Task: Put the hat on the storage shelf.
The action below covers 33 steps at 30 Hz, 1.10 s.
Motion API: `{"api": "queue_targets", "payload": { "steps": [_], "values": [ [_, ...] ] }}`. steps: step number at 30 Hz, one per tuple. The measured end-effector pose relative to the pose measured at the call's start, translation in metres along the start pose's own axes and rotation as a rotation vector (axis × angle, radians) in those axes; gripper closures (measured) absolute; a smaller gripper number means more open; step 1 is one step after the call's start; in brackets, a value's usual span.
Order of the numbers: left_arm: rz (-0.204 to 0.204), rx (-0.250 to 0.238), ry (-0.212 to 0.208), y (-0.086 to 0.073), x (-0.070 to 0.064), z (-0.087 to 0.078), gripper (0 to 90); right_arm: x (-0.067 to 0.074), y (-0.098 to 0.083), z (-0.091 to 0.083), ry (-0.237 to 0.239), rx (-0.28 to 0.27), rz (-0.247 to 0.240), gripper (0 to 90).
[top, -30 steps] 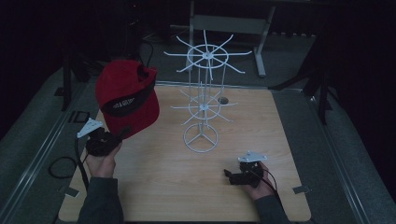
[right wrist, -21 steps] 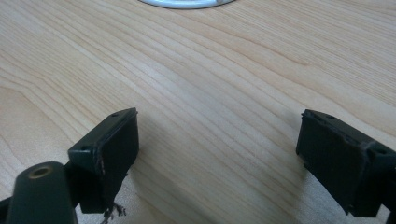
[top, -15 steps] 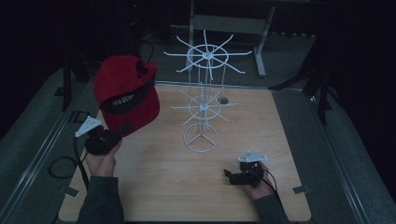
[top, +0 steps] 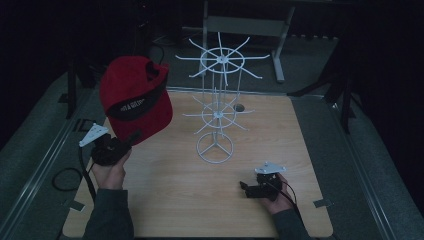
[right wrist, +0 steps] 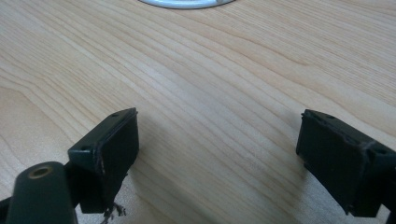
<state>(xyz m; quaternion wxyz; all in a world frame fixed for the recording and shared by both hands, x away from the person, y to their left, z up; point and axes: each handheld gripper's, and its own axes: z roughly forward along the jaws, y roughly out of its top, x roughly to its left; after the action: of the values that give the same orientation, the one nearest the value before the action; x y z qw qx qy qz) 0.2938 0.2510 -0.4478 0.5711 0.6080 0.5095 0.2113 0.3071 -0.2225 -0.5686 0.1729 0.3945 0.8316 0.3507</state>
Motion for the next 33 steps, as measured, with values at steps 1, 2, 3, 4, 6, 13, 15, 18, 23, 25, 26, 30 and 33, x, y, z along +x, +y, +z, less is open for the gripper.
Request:
{"api": "queue_targets", "payload": {
  "steps": [1,2,3,4,6,13,15,18,23,25,26,30,33],
  "values": [
    [0.0,0.0,-0.002,0.0,-0.001,0.0,85.7,0.0,0.0,0.0,0.0,0.001,0.0,12.9],
    [0.002,-0.002,-0.001,0.001,-0.001,0.0,85.7,0.0,0.0,0.0,0.0,0.001,-0.001,12.9],
    [0.001,-0.005,-0.002,0.001,-0.002,0.0,85.7,0.0,0.0,0.0,0.0,0.001,0.0,12.9],
    [0.004,-0.005,-0.004,0.002,-0.002,-0.001,85.7,0.0,0.0,0.0,0.0,0.001,0.0,12.9],
    [0.0,-0.007,-0.008,0.003,-0.002,-0.001,85.8,0.0,0.0,0.0,0.0,0.001,0.001,12.9],
    [0.008,-0.006,-0.015,0.005,-0.005,-0.002,85.7,0.0,0.0,0.0,-0.001,0.0,-0.001,12.9],
    [0.01,-0.009,-0.016,0.006,-0.006,-0.002,85.7,0.0,0.0,0.0,-0.001,-0.001,-0.002,12.9],
    [0.011,-0.012,-0.017,0.008,-0.008,-0.003,85.7,0.0,0.0,0.0,0.0,-0.001,-0.001,12.9],
    [0.015,-0.021,-0.02,0.011,-0.009,-0.003,85.7,0.0,0.0,0.0,-0.001,-0.002,0.002,12.9],
    [0.015,-0.024,-0.021,0.011,-0.01,-0.003,85.7,0.0,0.0,0.0,-0.001,-0.001,0.0,12.9],
    [0.017,-0.025,-0.022,0.012,-0.01,-0.003,85.7,0.0,0.0,0.0,-0.001,-0.001,0.0,12.9],
    [0.02,-0.029,-0.026,0.014,-0.012,-0.003,85.7,0.0,0.0,0.0,-0.001,-0.001,0.0,12.9],
    [0.023,-0.035,-0.027,0.015,-0.013,-0.004,85.7,0.0,0.0,0.0,-0.001,-0.002,0.0,12.9]
  ]
}}
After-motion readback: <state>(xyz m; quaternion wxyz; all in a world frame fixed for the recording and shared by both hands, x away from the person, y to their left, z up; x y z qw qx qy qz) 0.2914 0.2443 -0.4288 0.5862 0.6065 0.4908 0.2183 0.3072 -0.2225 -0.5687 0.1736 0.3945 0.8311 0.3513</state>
